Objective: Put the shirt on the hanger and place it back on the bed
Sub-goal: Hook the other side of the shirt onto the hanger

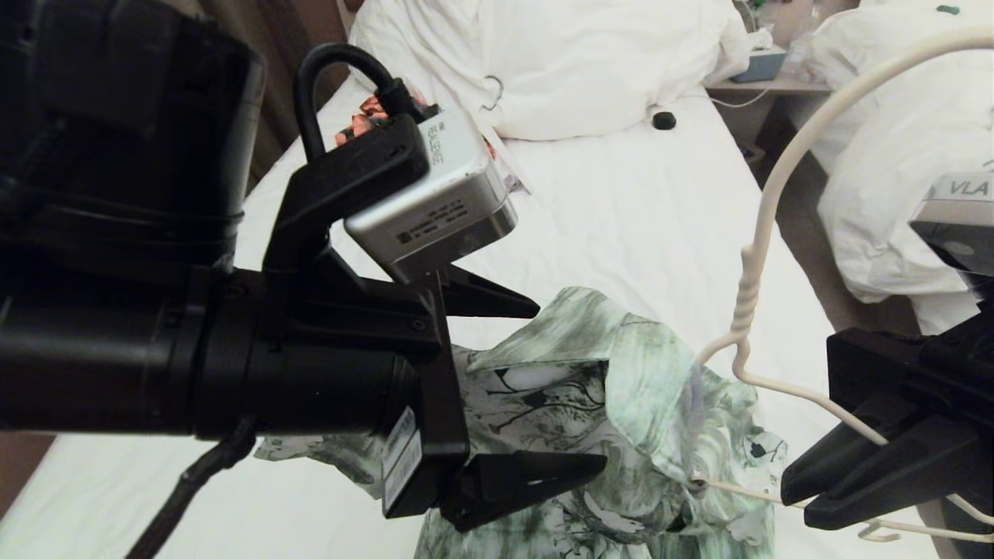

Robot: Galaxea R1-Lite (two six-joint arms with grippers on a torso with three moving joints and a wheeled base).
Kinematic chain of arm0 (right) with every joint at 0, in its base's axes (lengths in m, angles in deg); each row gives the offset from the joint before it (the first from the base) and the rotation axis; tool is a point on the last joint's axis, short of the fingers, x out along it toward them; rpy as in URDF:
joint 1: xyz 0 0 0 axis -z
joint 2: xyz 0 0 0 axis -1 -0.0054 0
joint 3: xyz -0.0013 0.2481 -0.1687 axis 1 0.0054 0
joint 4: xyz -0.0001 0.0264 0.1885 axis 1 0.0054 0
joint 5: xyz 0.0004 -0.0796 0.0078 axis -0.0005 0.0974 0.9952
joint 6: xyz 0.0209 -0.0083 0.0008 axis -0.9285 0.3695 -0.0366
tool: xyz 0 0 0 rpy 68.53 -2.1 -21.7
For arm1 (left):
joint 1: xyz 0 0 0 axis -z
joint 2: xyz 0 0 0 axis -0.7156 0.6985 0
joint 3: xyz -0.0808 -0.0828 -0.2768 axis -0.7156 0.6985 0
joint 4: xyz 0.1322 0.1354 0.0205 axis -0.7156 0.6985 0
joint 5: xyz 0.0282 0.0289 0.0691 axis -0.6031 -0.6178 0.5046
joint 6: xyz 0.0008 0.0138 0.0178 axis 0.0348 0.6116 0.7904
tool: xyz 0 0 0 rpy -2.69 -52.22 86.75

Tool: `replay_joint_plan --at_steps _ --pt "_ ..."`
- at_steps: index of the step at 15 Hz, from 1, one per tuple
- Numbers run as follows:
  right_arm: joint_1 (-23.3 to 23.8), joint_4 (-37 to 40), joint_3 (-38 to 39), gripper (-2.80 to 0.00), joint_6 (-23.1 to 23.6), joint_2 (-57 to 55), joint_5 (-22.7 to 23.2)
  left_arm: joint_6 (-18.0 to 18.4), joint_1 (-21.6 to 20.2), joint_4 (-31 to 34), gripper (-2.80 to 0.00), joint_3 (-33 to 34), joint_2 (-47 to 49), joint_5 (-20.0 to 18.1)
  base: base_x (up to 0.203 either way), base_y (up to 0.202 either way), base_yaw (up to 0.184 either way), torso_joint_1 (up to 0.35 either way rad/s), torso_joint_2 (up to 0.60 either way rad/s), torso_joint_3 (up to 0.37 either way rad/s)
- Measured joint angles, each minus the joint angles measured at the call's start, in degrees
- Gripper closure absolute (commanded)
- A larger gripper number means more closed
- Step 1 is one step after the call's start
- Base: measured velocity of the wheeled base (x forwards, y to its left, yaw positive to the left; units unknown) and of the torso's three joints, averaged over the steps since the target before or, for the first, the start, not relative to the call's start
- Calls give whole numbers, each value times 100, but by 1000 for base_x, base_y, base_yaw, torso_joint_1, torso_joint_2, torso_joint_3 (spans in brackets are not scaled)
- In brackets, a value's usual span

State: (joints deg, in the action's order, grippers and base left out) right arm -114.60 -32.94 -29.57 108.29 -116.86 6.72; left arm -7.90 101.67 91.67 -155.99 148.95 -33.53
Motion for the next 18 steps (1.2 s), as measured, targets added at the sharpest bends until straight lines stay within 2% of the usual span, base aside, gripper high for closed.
replay_joint_plan --at_steps 18 --pt "-4 -5 -11 0 0 39 1 7 40 -127 0 99 -20 20 0 0 0 0 0 0"
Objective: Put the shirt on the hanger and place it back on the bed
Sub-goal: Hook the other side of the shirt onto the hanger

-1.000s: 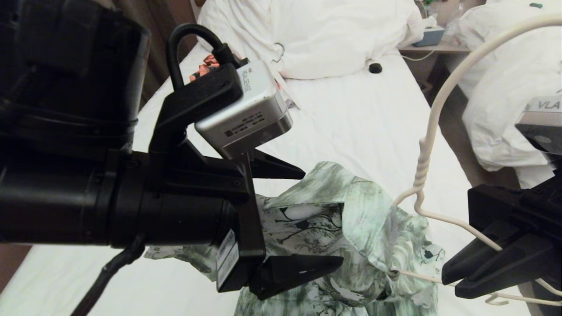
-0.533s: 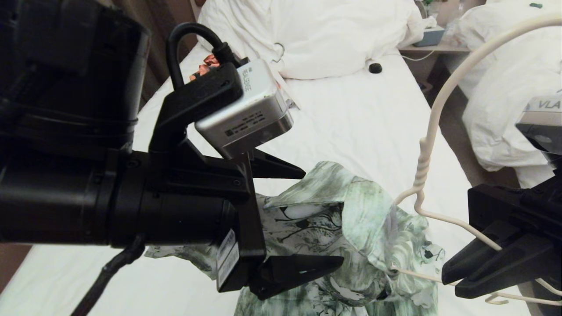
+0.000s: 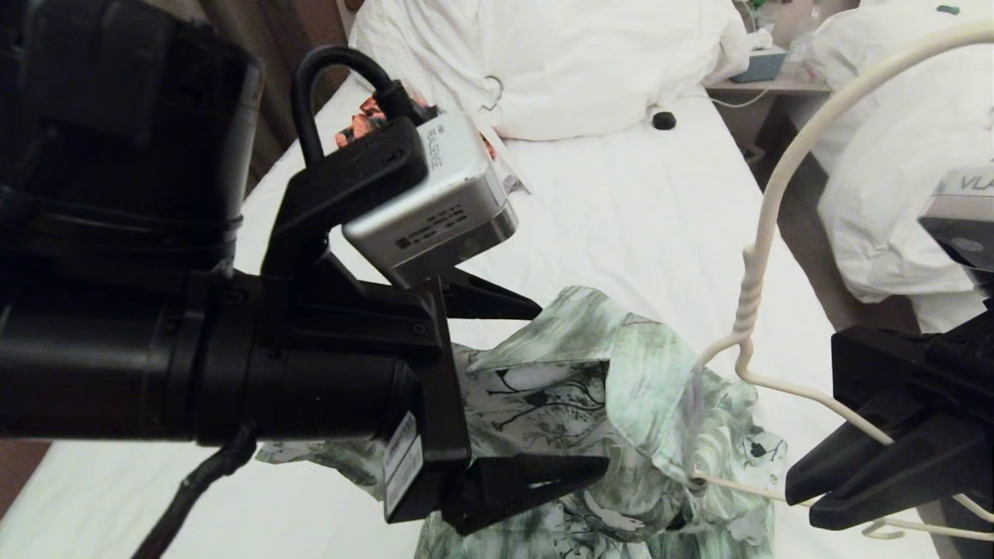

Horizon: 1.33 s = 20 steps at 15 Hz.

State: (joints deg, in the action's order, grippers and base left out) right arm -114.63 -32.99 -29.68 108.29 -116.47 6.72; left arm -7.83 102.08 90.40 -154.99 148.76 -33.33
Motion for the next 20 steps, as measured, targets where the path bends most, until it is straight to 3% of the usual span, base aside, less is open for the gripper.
replay_joint_plan --at_steps 12,20 --pt "-11 -20 9 0 8 46 -17 -68 34 -44 0 -36 -28 -28 0 0 0 0 0 0" --pt "28 -138 112 0 22 174 -20 -454 61 -54 0 -115 -110 -253 0 0 0 0 0 0"
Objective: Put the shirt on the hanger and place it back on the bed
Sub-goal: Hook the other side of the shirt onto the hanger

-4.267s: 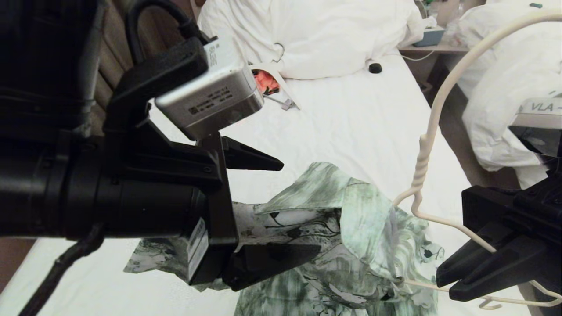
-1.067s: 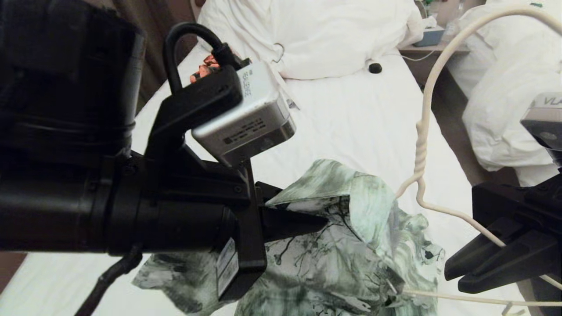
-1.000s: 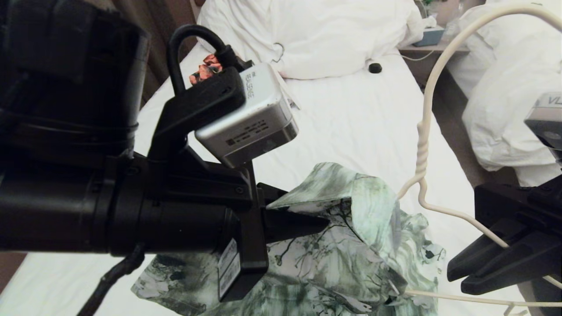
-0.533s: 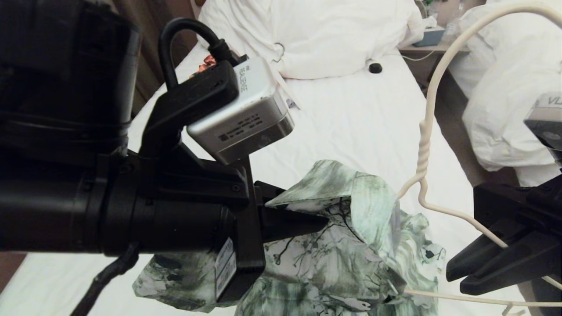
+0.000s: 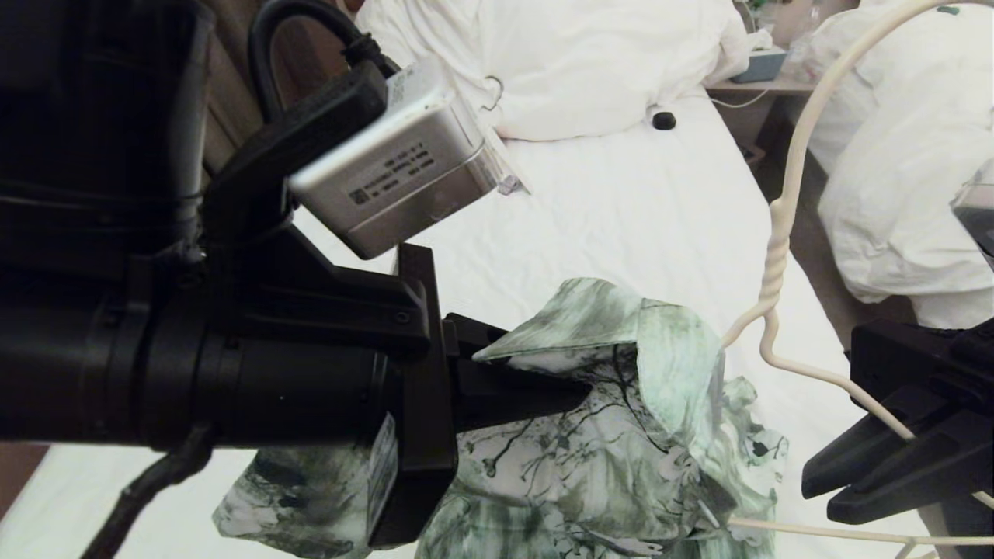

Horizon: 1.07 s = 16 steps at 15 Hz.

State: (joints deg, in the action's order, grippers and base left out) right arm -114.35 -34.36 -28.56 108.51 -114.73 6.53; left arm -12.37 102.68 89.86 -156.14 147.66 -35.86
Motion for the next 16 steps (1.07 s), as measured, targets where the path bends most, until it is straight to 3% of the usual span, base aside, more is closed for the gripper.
replay_joint_plan --at_steps 2,5,9,10,16 --pt "7 -297 139 0 -16 41 -4 -43 -2 -6 0 18 -14 -14 0 0 0 0 0 0" --pt "49 -439 246 0 -240 157 -20 -400 -7 -24 0 51 -28 -286 0 0 0 0 0 0" --pt "110 -573 252 0 -477 216 -263 -435 -7 -45 0 40 18 -319 0 0 0 0 0 0" --pt "112 -576 249 -280 -482 221 -266 -433 -7 -65 0 38 30 -316 0 0 0 0 0 0" --pt "113 -568 163 -280 -636 247 -201 -471 -3 -87 0 46 61 -310 0 0 0 0 0 0"
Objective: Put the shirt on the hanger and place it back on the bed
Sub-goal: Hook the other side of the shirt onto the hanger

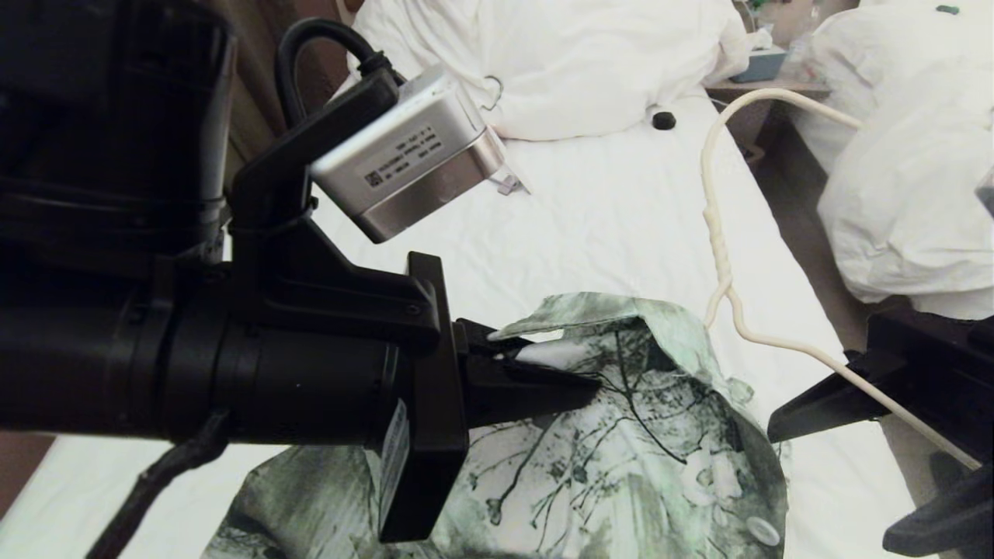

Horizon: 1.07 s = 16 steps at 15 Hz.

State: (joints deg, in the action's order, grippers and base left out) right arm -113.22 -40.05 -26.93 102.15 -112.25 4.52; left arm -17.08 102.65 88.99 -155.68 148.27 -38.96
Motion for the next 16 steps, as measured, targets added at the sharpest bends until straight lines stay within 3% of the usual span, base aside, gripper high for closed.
replay_joint_plan --at_steps 3,6,9,11,14,16 --pt "2 44 -17 -280 -357 144 24 -2 -4 1 0 0 5 -5 0 0 0 0 0 0" --pt "41 -88 -22 -280 -1363 491 5 -30 -15 1 0 -10 -8 -9 0 0 0 0 0 0" --pt "412 -121 -24 -280 -2347 966 -160 -286 -21 -6 0 -35 -28 22 0 0 0 0 0 0" --pt "634 -132 98 -280 -2725 1281 -824 -336 -30 -142 0 -73 -10 56 0 0 0 0 0 0" --pt "767 -132 407 -280 -2865 1637 -2034 -413 -46 -382 0 -127 77 185 0 0 0 0 0 0" --pt "938 -133 488 -280 -3210 1787 -2337 -439 -101 -391 0 -195 145 267 0 0 0 0 0 0"
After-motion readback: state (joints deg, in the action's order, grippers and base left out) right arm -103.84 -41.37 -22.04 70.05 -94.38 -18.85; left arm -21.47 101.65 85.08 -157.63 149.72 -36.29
